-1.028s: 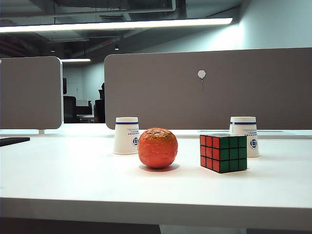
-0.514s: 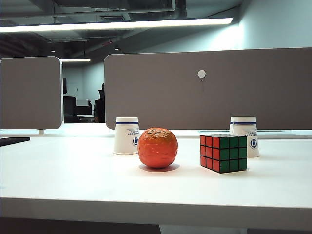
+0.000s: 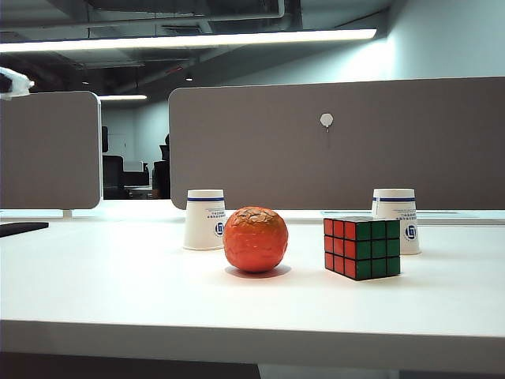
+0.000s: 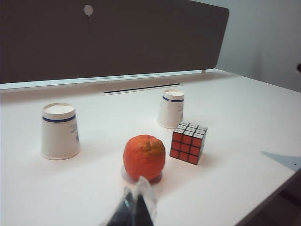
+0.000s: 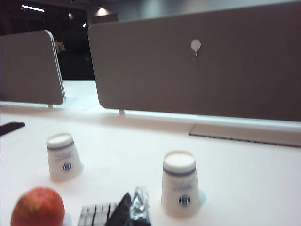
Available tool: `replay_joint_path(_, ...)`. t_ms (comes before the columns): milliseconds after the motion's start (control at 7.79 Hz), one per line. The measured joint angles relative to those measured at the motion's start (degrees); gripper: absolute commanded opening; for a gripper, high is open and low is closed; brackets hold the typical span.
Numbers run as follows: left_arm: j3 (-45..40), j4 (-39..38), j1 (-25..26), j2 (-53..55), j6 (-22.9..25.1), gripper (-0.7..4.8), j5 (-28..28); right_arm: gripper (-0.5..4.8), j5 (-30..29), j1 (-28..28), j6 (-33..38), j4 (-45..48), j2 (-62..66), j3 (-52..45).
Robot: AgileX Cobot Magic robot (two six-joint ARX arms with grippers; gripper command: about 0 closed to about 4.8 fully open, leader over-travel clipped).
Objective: Carefully pick up the cup on the right and stack it on top of the cup on the left.
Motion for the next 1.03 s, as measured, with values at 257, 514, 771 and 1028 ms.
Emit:
replay_joint_path(257,0.0,0.0,0.0,0.0,0.0,-0.04,3.39,0.0,4.52,0.0,-8.41,-9.33,0.39,19.23)
replay_joint_path(514,0.0,0.11,0.0,0.02,0.0,-0.04,3.69,0.23,6.38,-0.02,-12.46,-18.18,16.28,36.65)
replay_joint_path(771,0.0,5.27,0.0,0.0,-2.38,-0.04,4.63,0.23,1.66,0.02,-13.38,-12.79,46.82,42.42)
replay_joint_path(1028,0.0,5.42,0.0,0.02,-2.38,-0.04,4.66,0.22,1.51,0.02,-13.4,-6.75,55.76,42.42)
